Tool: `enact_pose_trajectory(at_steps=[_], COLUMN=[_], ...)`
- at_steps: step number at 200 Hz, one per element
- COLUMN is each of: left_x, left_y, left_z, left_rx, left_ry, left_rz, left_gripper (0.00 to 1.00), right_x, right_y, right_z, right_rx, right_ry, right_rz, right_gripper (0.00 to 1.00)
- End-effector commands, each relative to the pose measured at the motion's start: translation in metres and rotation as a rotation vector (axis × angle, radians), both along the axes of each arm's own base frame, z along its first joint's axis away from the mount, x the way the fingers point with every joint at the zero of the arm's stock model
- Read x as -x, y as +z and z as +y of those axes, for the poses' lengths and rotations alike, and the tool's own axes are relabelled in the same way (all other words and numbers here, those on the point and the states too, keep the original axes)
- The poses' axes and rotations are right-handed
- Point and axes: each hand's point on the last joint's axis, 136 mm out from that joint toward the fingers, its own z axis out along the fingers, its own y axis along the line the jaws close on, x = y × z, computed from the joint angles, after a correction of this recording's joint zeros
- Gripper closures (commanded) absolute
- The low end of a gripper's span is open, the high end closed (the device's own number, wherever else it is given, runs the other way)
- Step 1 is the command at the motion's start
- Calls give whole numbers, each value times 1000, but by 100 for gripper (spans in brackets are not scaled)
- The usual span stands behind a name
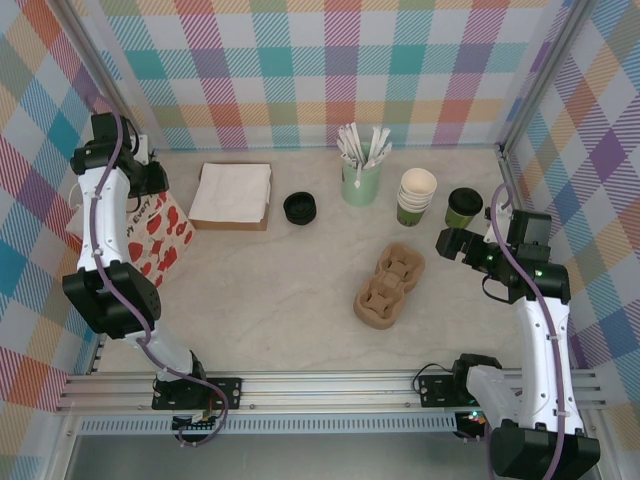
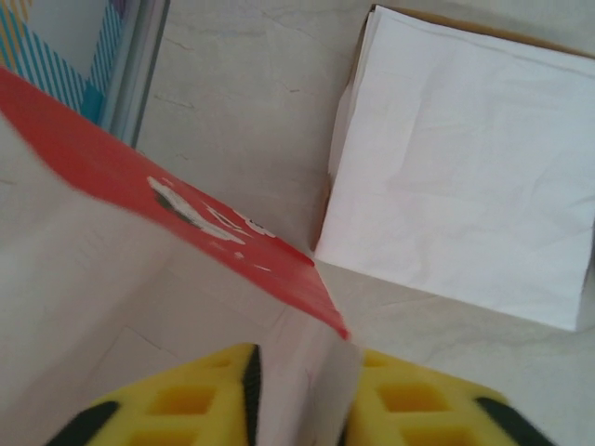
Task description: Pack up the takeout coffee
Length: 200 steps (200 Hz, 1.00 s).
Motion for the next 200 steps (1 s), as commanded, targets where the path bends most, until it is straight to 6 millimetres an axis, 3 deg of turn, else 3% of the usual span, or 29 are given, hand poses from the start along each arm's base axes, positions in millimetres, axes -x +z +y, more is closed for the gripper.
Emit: enact_pose_trajectory(at_steps=[1, 34, 94, 130, 158, 200], left_x=[8, 16, 52, 79, 95, 101], left_y=[19, 33, 56, 62, 55, 43], left_z=[3, -7, -55, -118, -175, -236], left_rx=[-36, -118, -143, -106, -53, -116], left_ry=[3, -16, -18, -50, -94, -158], left_rz=[-46, -52, -48, -31, -6, 51], left_gripper=[86, 100, 100, 100, 100, 100], right_x=[-4, -4, -4, -5, -6, -7], right_y=[2, 2, 0, -10, -20, -28], right_z=[2, 2, 3, 0, -1, -1], right_rx=[-26, -24, -38, -50, -55, -63], right_ry=[6, 4, -2, -30, -40, -47], right_rz=[-21, -20, 0, 62, 118, 149], right_gripper=[0, 0, 0, 0, 0, 0])
